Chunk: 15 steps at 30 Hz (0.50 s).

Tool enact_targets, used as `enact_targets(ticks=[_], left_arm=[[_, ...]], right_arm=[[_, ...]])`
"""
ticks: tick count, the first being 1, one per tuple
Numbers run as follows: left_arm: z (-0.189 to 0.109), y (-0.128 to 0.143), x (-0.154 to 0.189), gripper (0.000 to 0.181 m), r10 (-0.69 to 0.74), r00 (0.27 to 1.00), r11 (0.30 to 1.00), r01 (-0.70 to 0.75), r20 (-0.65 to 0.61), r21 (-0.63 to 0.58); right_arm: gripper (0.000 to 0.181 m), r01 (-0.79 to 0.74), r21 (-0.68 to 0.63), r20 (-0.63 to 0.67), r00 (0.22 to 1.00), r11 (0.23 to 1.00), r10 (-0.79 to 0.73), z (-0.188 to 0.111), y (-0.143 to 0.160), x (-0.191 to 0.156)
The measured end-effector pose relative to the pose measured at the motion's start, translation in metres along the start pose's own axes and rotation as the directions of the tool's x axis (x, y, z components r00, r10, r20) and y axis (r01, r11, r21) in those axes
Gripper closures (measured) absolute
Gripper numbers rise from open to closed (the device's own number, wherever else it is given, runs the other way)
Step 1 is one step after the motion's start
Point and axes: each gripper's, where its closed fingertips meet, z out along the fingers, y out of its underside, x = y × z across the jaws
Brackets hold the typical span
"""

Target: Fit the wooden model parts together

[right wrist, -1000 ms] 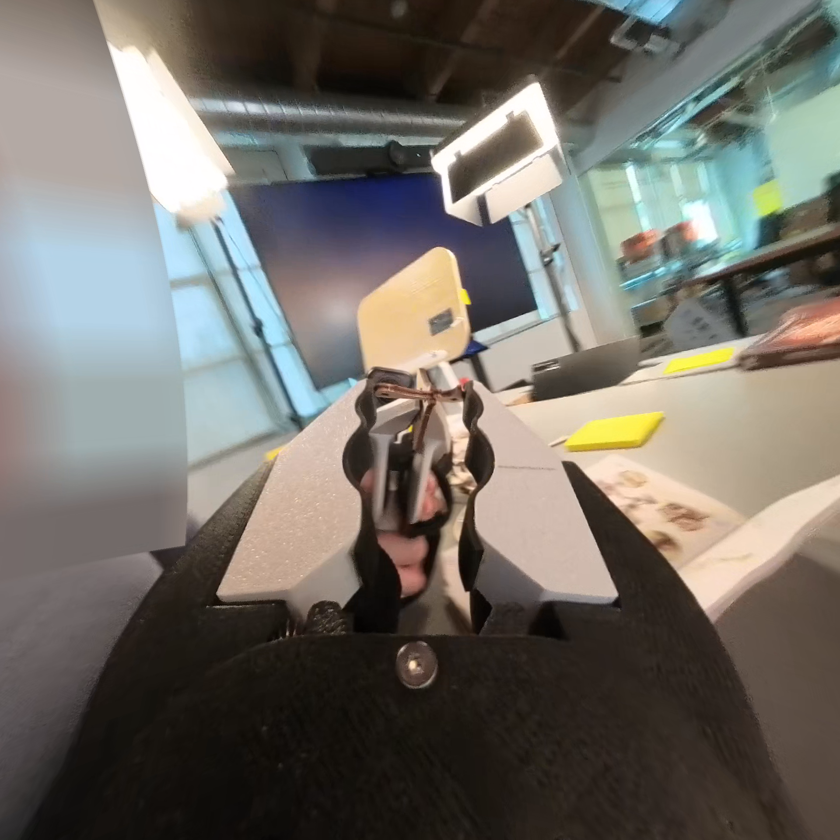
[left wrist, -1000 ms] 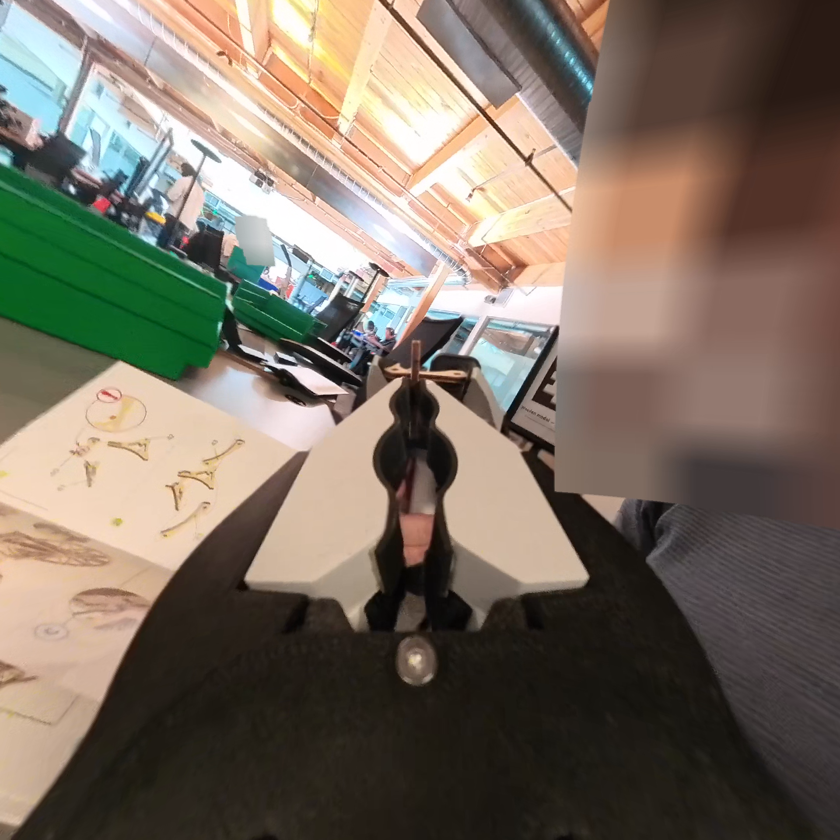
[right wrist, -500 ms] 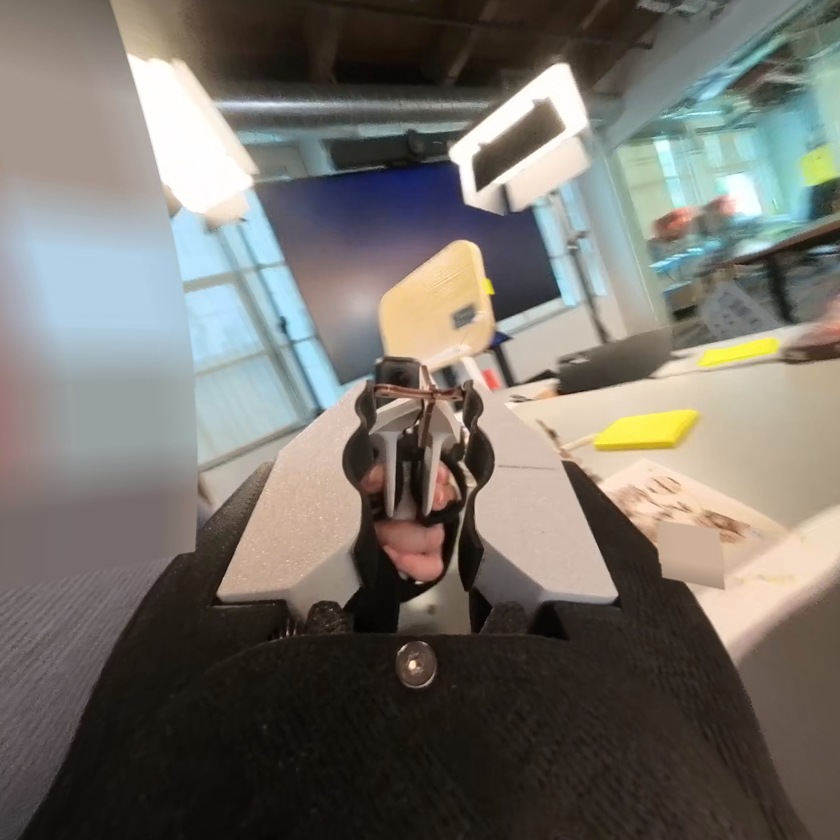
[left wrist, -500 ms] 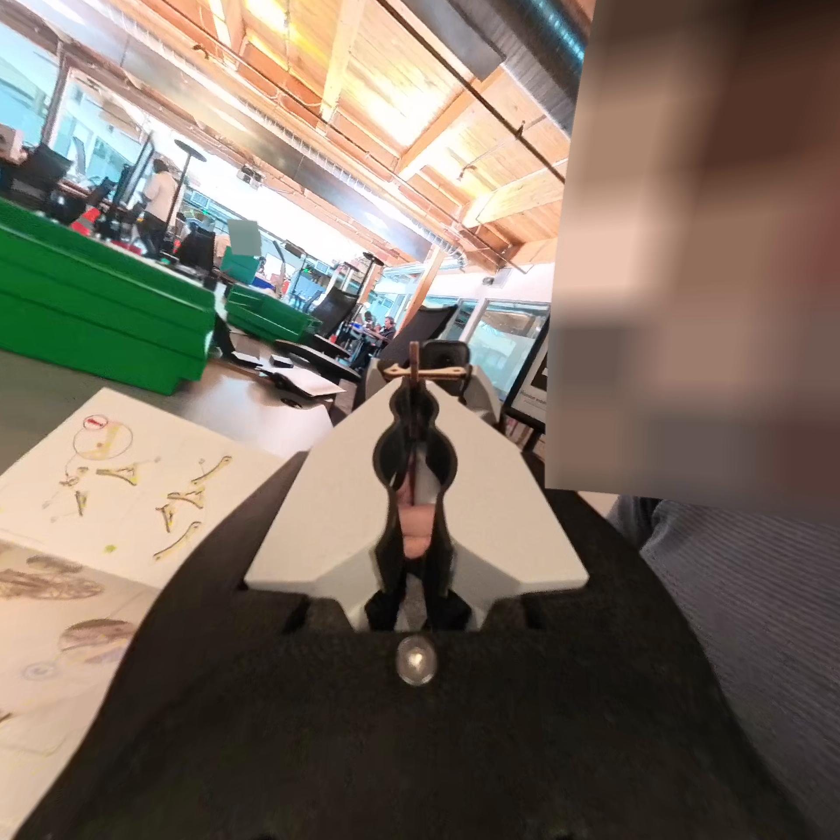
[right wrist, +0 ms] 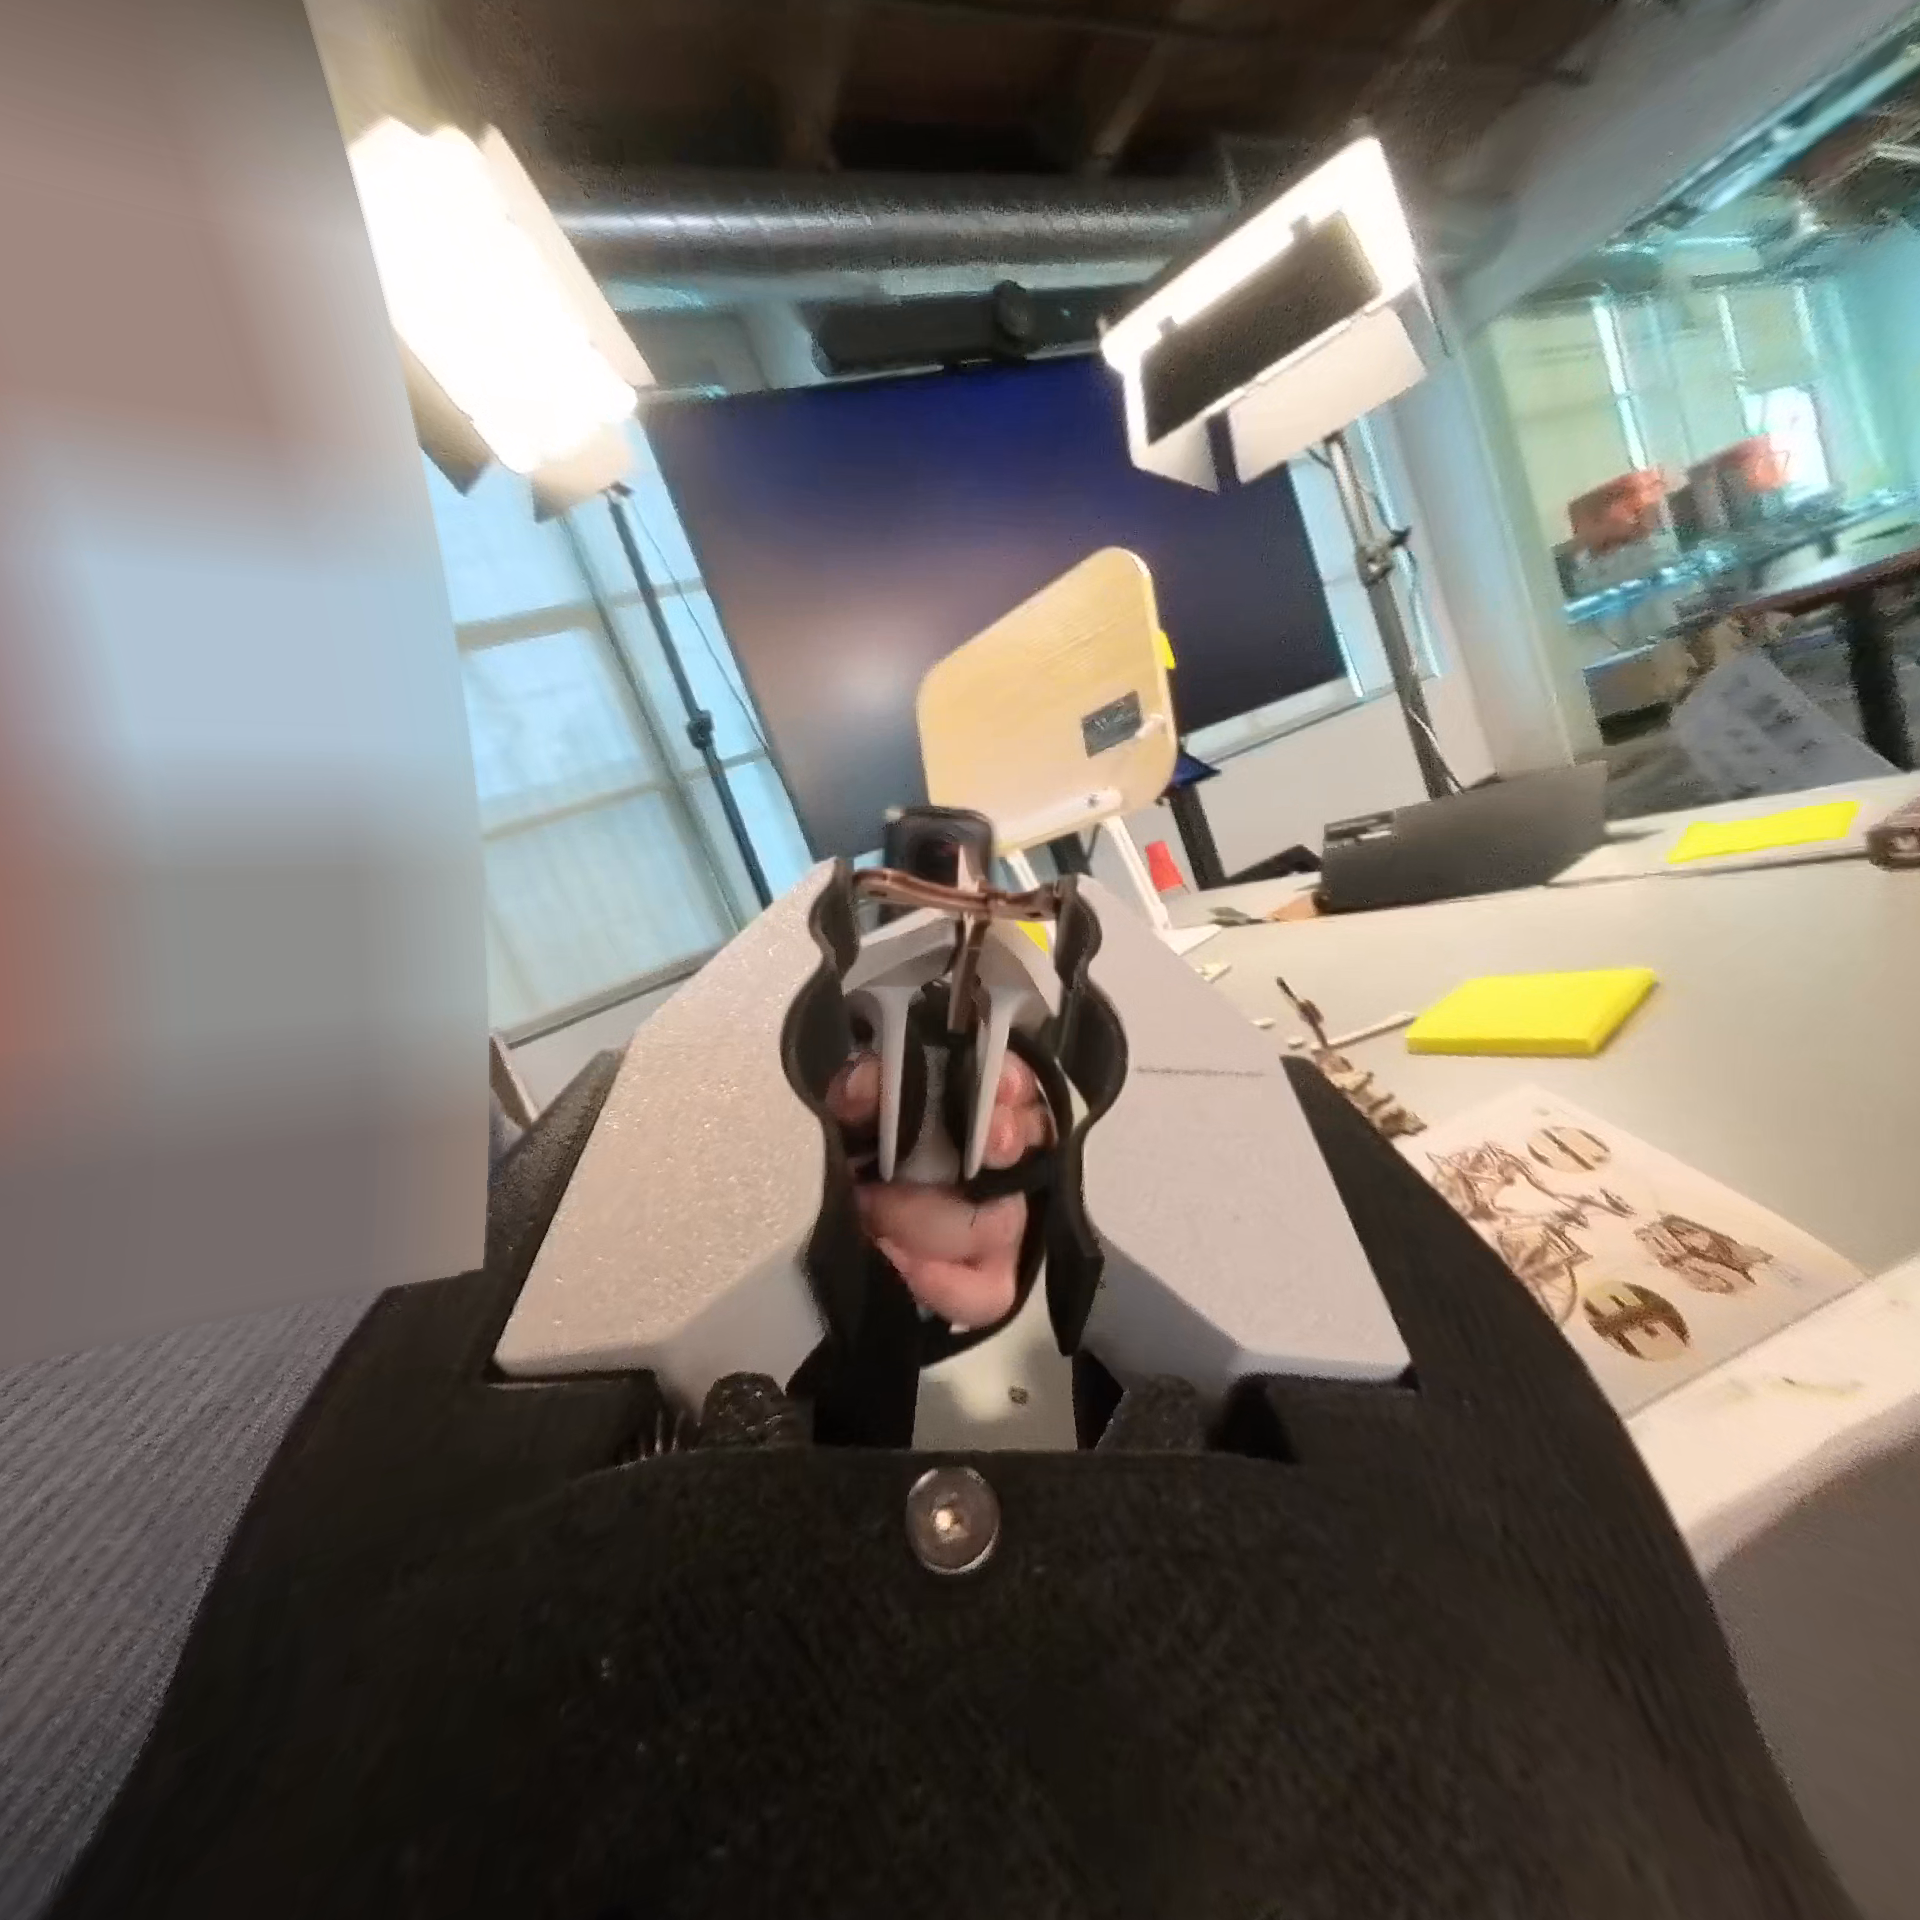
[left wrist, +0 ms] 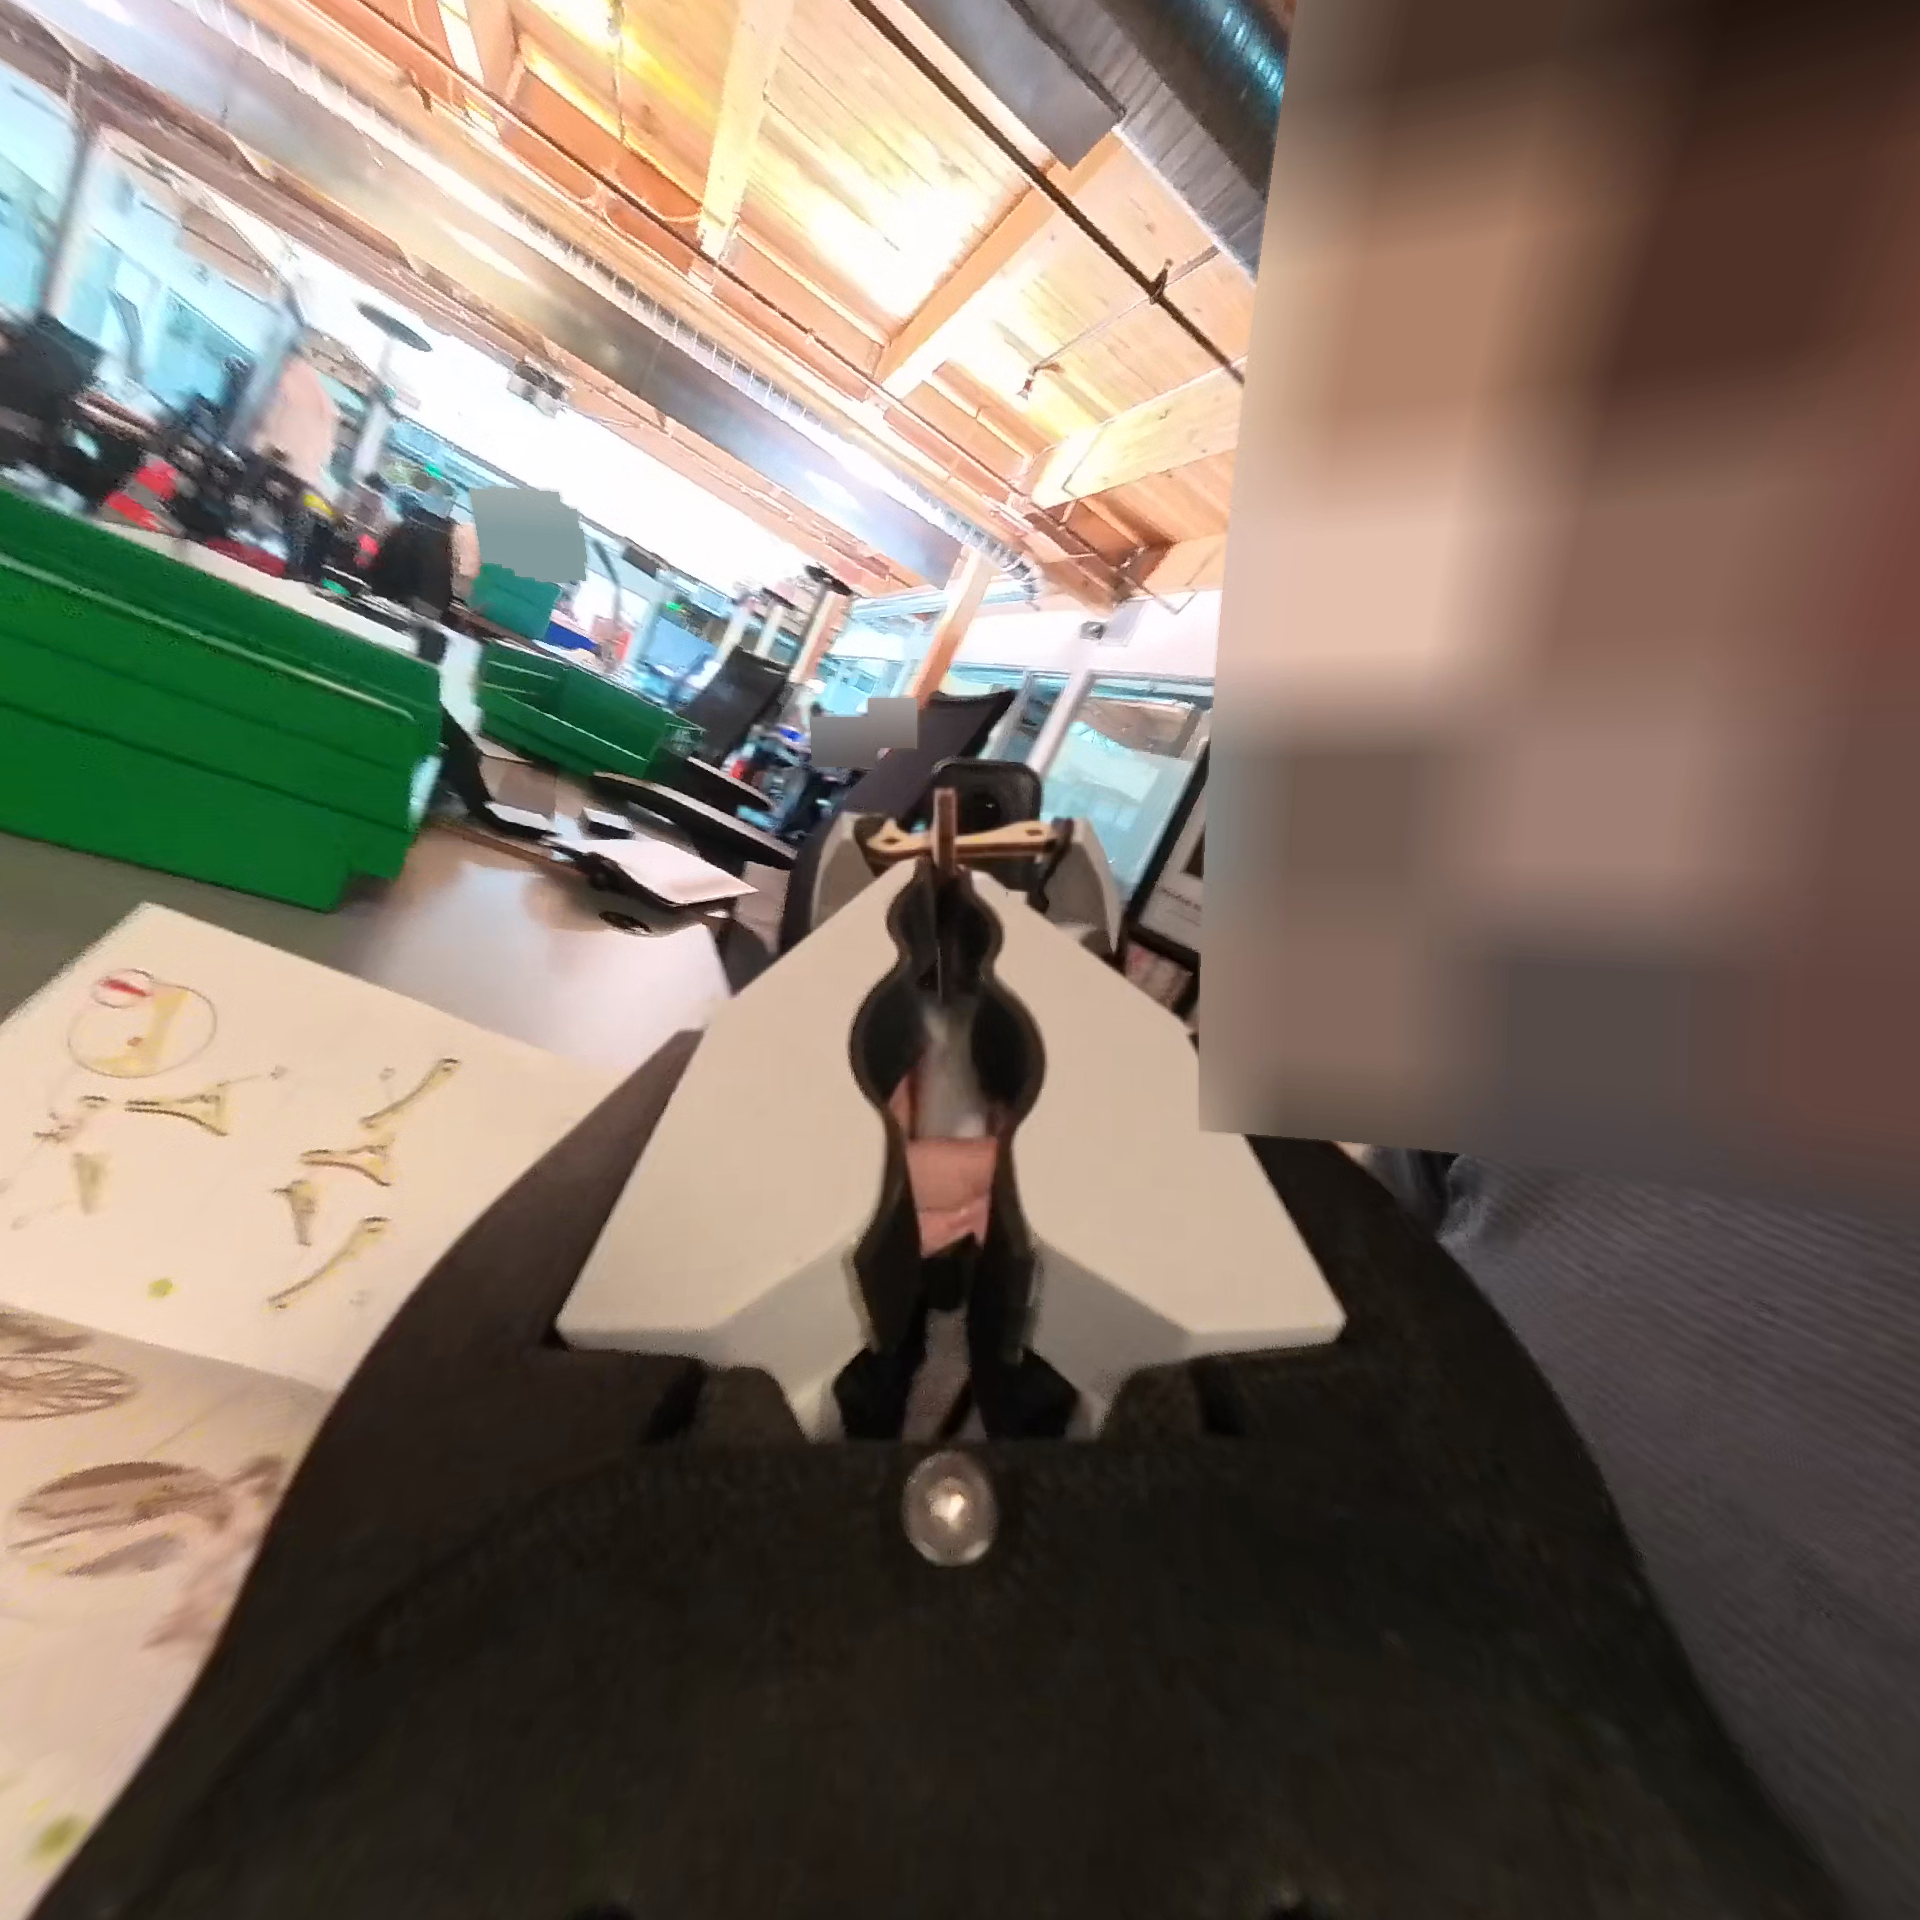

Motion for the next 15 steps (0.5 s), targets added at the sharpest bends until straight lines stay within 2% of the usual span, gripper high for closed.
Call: enact_targets(ticks=[2, 4, 6, 7, 10, 13, 15], left_arm=[[-0.001, -0.002, 0.003, 0.181, -0.021, 0.999, 1.0, 0.022, -0.047, 0.012], [-0.001, -0.002, 0.001, 0.181, 0.028, 0.999, 1.0, -0.028, -0.02, -0.007], [-0.002, -0.003, -0.001, 0.181, -0.015, 1.0, 1.0, 0.015, -0.023, 0.011], [-0.002, -0.004, 0.0, 0.181, -0.015, 1.0, 1.0, 0.015, -0.023, 0.012], [-0.002, -0.01, 0.005, 0.181, 0.085, 0.996, 0.996, -0.085, 0.012, -0.02], [-0.008, -0.015, 0.012, 0.181, 0.109, 0.994, 0.994, -0.108, 0.017, -0.026], [-0.016, -0.018, 0.025, 0.181, 0.083, 0.996, 0.997, -0.083, -0.017, -0.004]], right_arm=[[0.144, 0.022, -0.024, -0.014, 1.0, 0.999, -0.023, 0.002, 0.0, -0.004], [0.144, 0.035, -0.028, -0.027, 0.999, 0.999, -0.036, 0.002, -0.001, -0.003], [0.145, 0.002, -0.006, -0.021, 1.0, 1.0, -0.002, 0.003, -0.002, -0.001], [0.144, 0.042, -0.011, -0.036, 0.998, 0.999, -0.043, 0.004, -0.003, -0.001], [0.145, 0.103, -0.007, -0.047, 0.994, 0.995, -0.103, 0.007, -0.008, -0.006], [0.145, 0.084, 0.036, -0.035, 0.996, 0.996, -0.083, 0.013, -0.008, -0.014], [0.146, -0.025, 0.056, 0.052, 0.998, 0.998, 0.022, 0.02, -0.006, -0.026]])
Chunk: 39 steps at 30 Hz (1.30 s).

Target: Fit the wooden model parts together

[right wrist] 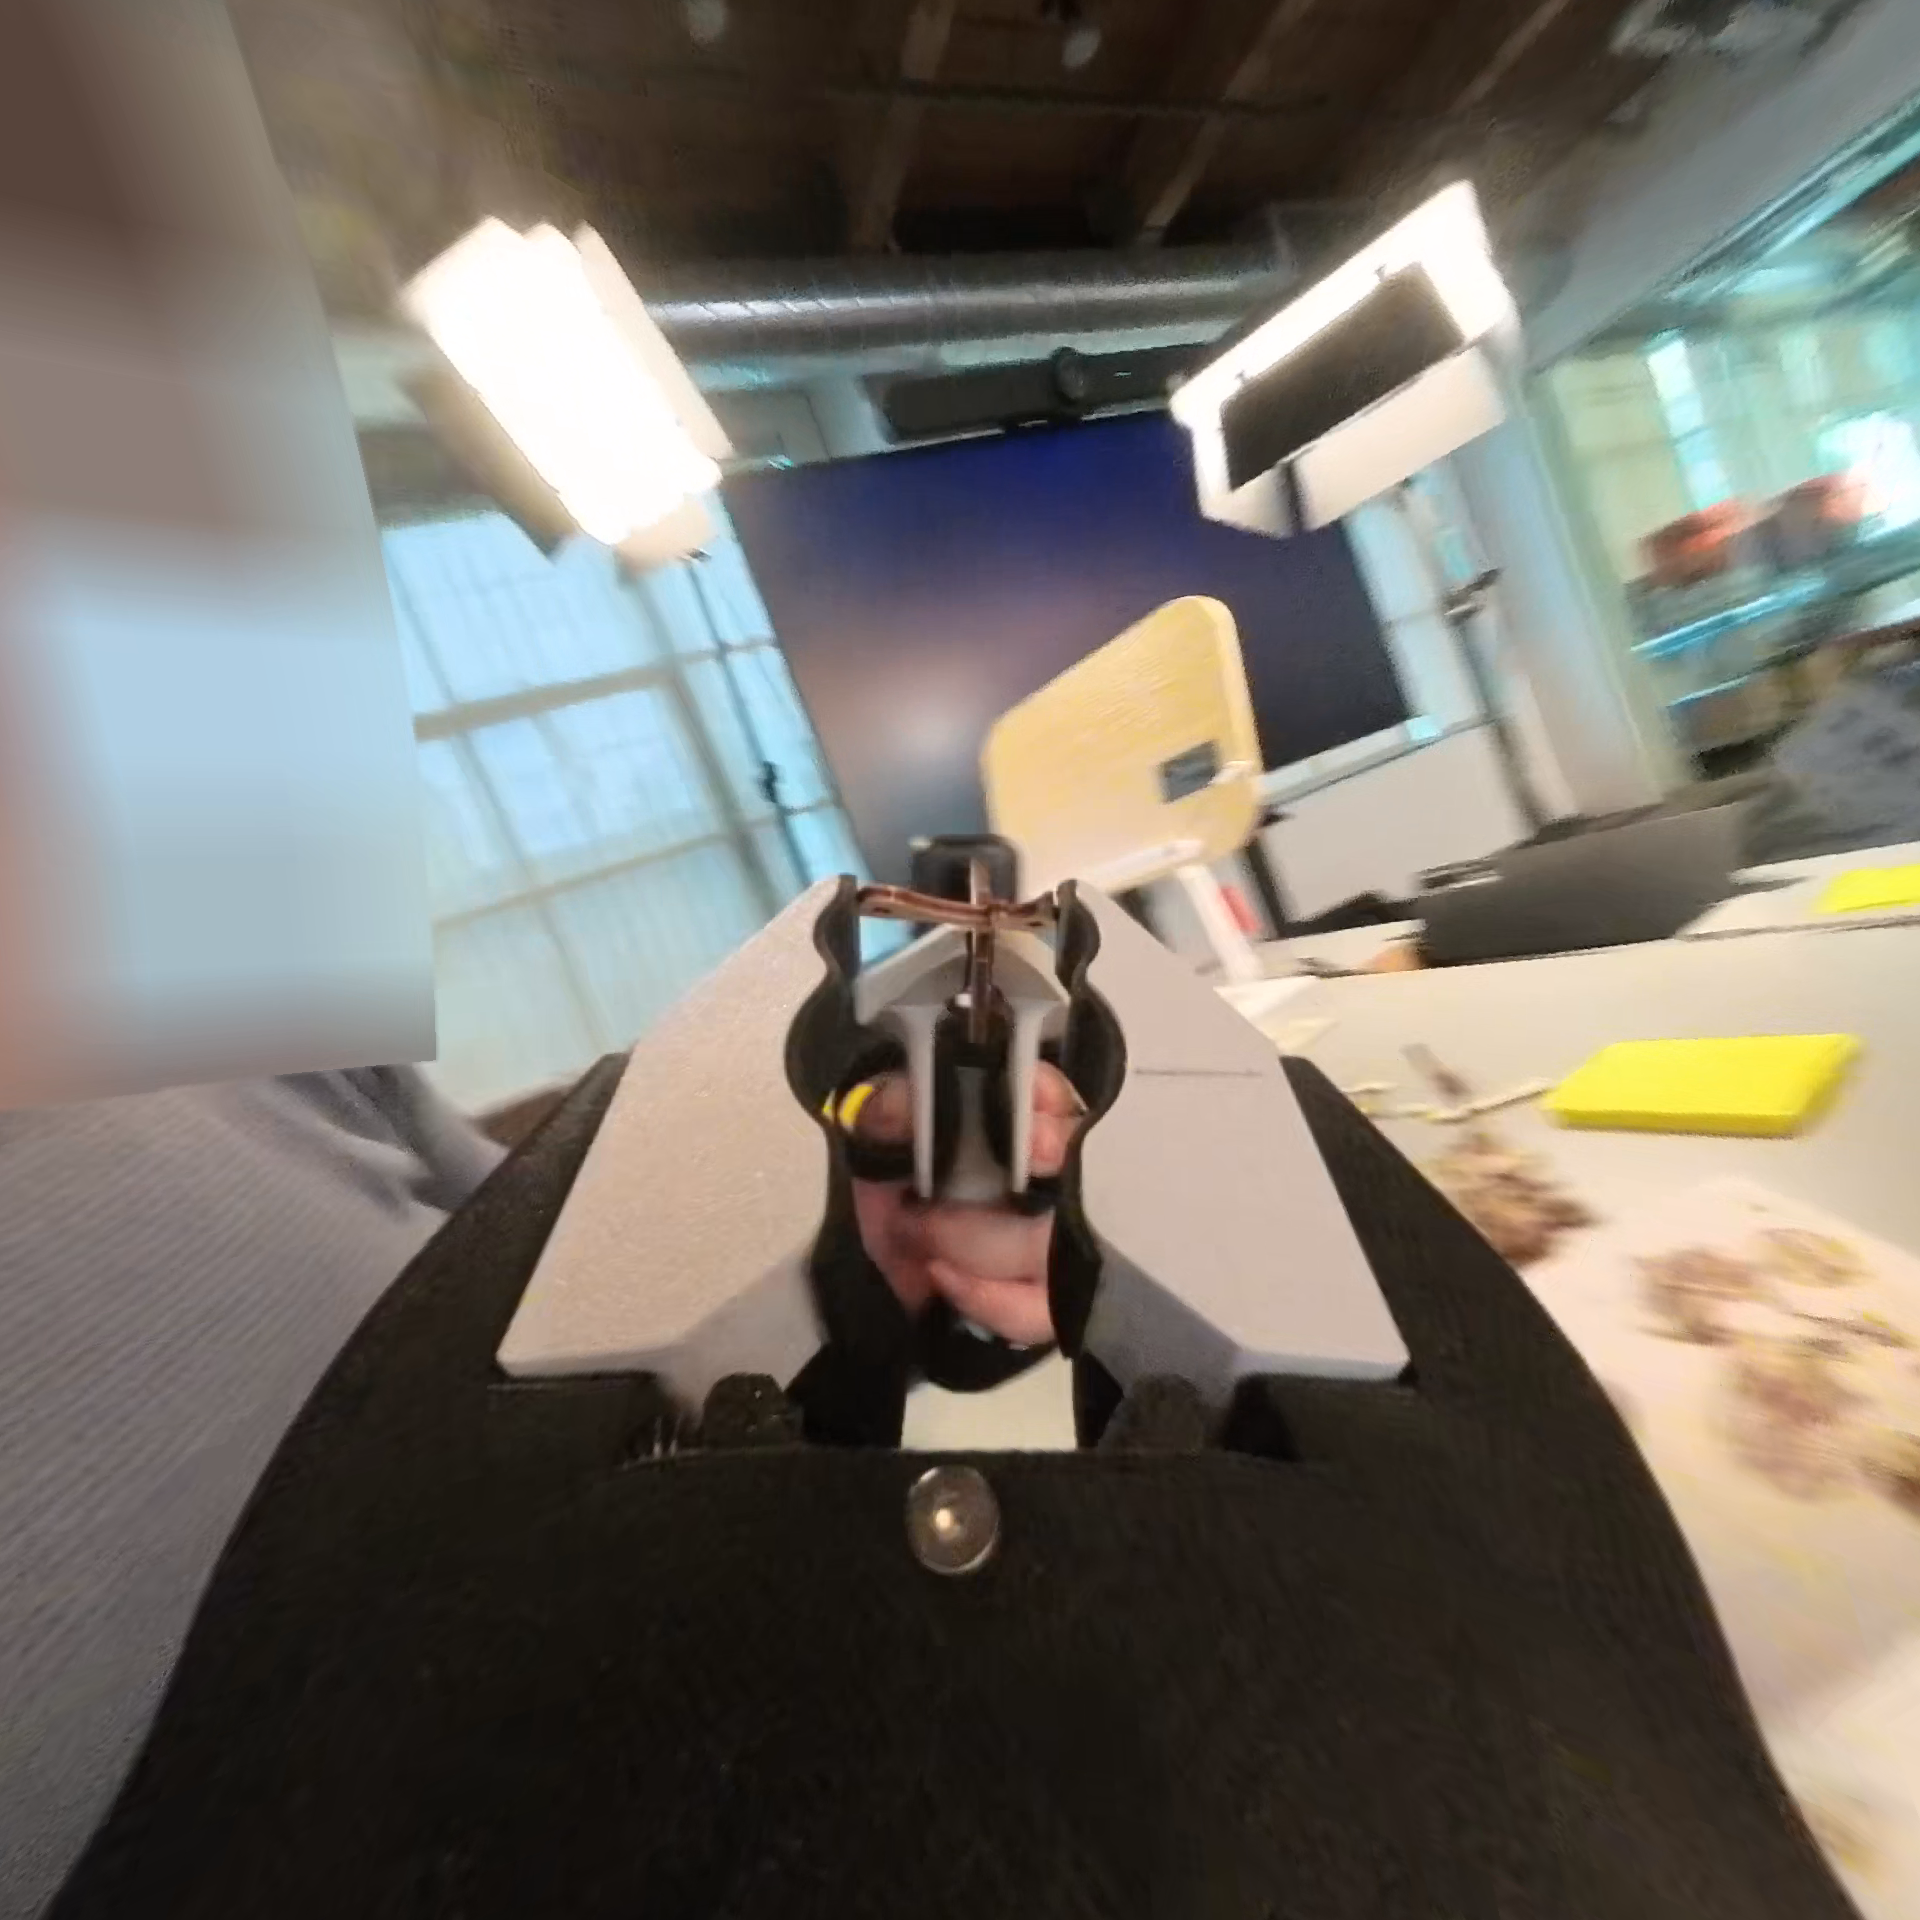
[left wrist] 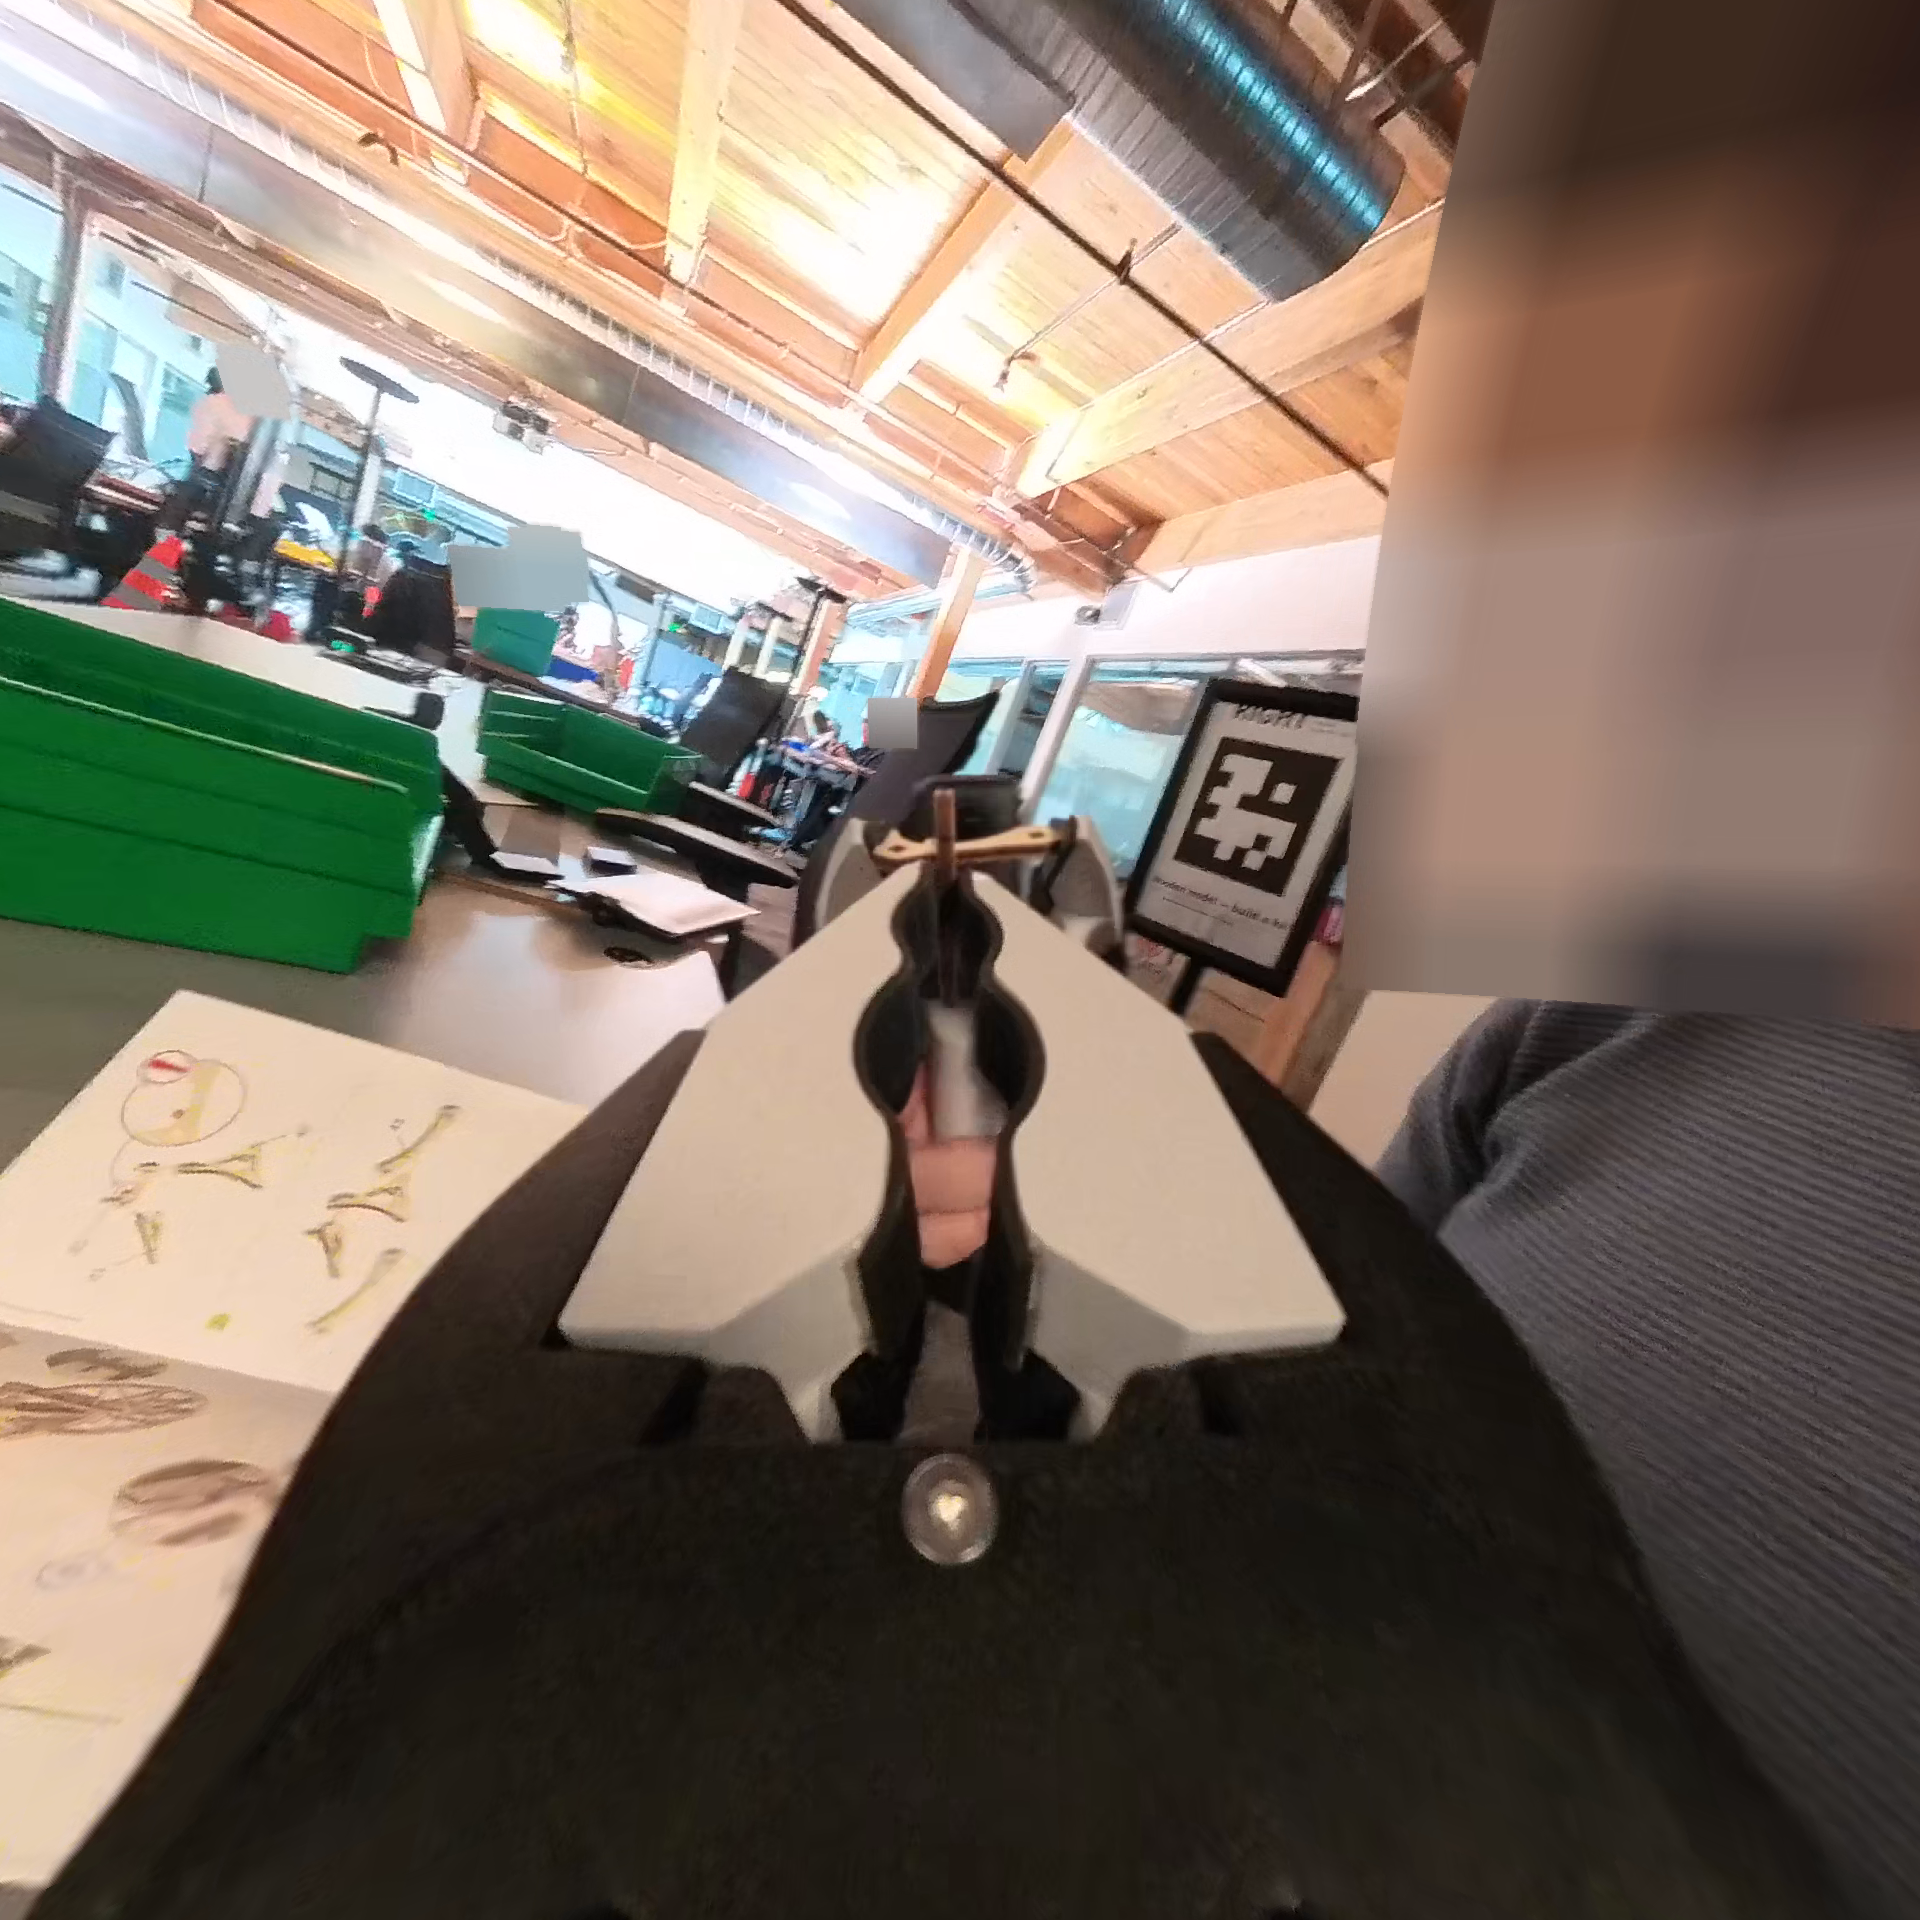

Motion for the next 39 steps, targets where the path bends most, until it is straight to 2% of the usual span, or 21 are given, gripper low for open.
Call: enact_targets(ticks=[4, 7, 8, 9, 10, 11, 12, 13, 15, 17, 19, 21, 23, 27, 31, 32, 34, 36, 39], left_arm=[[-0.023, -0.008, 0.026, 0.181, -0.132, 0.984, 0.991, 0.135, -0.122, 0.023], [-0.043, -0.017, 0.036, 0.181, -0.092, 0.993, 0.995, 0.095, -0.077, 0.035], [-0.051, -0.02, 0.035, 0.181, -0.057, 0.998, 0.998, 0.058, -0.024, 0.036], [-0.06, -0.023, 0.031, 0.181, -0.002, 0.998, 1.0, 0.0, 0.063, 0.022], [-0.071, -0.023, 0.025, 0.181, 0.071, 0.985, 0.997, -0.07, 0.159, -0.013], [-0.081, -0.026, 0.027, 0.181, 0.126, 0.97, 0.992, -0.123, 0.206, -0.03], [-0.091, -0.031, 0.033, 0.18, 0.131, 0.969, 0.991, -0.131, 0.209, -0.013], [-0.099, -0.037, 0.042, 0.181, 0.116, 0.977, 0.992, -0.121, 0.178, 0.017], [-0.115, -0.045, 0.059, 0.181, 0.057, 0.994, 0.996, -0.064, 0.09, 0.07], [-0.131, -0.051, 0.076, 0.18, 0.009, 1.0, 0.995, -0.008, -0.011, 0.103], [-0.142, -0.052, 0.086, 0.18, 0.005, 1.0, 0.993, -0.003, -0.02, 0.114], [-0.153, -0.054, 0.089, 0.18, 0.022, 1.0, 0.992, -0.024, 0.015, 0.127], [-0.163, -0.056, 0.086, 0.18, 0.041, 0.995, 0.988, -0.053, 0.088, 0.142], [-0.181, -0.057, 0.076, 0.181, 0.069, 0.969, 0.978, -0.112, 0.236, 0.175], [-0.194, -0.052, 0.078, 0.181, 0.086, 0.946, 0.973, -0.147, 0.312, 0.177], [-0.197, -0.047, 0.076, 0.181, 0.097, 0.929, 0.975, -0.16, 0.357, 0.151], [-0.212, -0.041, 0.067, 0.181, 0.13, 0.869, 0.975, -0.2, 0.477, 0.099], [-0.232, -0.038, 0.061, 0.18, 0.137, 0.81, 0.974, -0.214, 0.57, 0.071], [-0.257, -0.036, 0.054, 0.181, 0.121, 0.737, 0.976, -0.211, 0.665, 0.057]], right_arm=[[0.147, -0.242, -0.029, 0.186, 0.952, 0.97, 0.243, 0.018, 0.01, -0.026], [0.148, -0.264, -0.095, 0.213, 0.937, 0.96, 0.278, 0.036, 0.02, -0.037], [0.148, -0.237, -0.113, 0.19, 0.948, 0.965, 0.255, 0.044, 0.025, -0.037], [0.147, -0.141, -0.144, 0.131, 0.978, 0.979, 0.16, 0.052, 0.032, -0.034], [0.147, 0.019, -0.208, 0.06, 0.998, 0.978, -0.007, 0.06, 0.042, -0.029], [0.147, 0.167, -0.265, 0.031, 0.986, 0.95, -0.165, 0.069, 0.05, -0.029], [0.147, 0.254, -0.288, 0.038, 0.966, 0.923, -0.254, 0.078, 0.055, -0.035], [0.147, 0.268, -0.289, 0.072, 0.963, 0.919, -0.259, 0.088, 0.058, -0.044], [0.15, 0.138, -0.289, 0.18, 0.98, 0.947, -0.088, 0.105, 0.064, -0.062], [0.148, -0.029, -0.313, 0.286, 0.95, 0.949, 0.124, 0.118, 0.071, -0.08], [0.148, -0.118, -0.356, 0.342, 0.907, 0.927, 0.247, 0.126, 0.079, -0.09], [0.148, -0.131, -0.375, 0.356, 0.894, 0.918, 0.273, 0.133, 0.086, -0.095], [0.148, -0.063, -0.377, 0.332, 0.922, 0.924, 0.198, 0.142, 0.095, -0.091], [0.147, 0.153, -0.375, 0.269, 0.962, 0.914, -0.05, 0.155, 0.111, -0.081], [0.146, 0.196, -0.351, 0.292, 0.952, 0.916, -0.091, 0.16, 0.124, -0.084], [0.146, 0.206, -0.354, 0.298, 0.949, 0.912, -0.098, 0.159, 0.125, -0.081], [0.129, 0.233, -0.323, 0.241, 0.957, 0.917, -0.159, 0.153, 0.106, -0.058], [0.127, 0.271, -0.319, 0.123, 0.962, 0.908, -0.244, 0.139, 0.074, -0.018], [0.13, 0.288, -0.415, -0.124, 0.921, 0.863, -0.368, 0.105, 0.036, 0.056]])
